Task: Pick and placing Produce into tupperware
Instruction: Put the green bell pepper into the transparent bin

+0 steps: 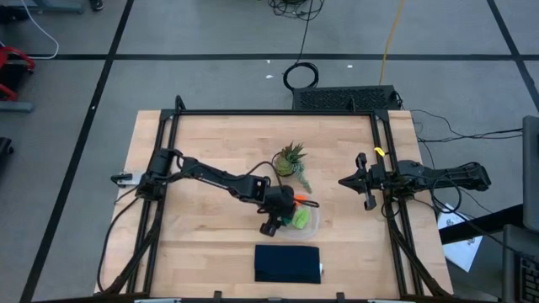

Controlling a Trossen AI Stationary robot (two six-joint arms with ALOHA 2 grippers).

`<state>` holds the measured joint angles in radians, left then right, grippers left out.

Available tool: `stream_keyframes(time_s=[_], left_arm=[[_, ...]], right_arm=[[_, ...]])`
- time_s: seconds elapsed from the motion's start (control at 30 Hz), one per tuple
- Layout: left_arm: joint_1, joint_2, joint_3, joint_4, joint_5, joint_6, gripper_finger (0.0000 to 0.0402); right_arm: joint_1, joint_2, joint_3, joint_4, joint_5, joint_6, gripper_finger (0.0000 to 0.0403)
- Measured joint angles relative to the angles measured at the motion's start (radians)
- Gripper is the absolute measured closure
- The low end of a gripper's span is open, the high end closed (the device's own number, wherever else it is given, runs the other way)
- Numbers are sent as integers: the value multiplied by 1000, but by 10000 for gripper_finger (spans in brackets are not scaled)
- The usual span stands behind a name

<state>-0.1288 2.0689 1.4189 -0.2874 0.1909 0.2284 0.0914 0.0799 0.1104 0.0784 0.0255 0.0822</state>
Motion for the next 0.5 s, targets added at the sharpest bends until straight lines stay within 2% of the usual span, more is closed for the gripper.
stream_keyframes(time_s=[0.5], left_arm=[[0,0,0,0,-1,-13,171]], right_arm=[[0,0,0,0,0,0,403]])
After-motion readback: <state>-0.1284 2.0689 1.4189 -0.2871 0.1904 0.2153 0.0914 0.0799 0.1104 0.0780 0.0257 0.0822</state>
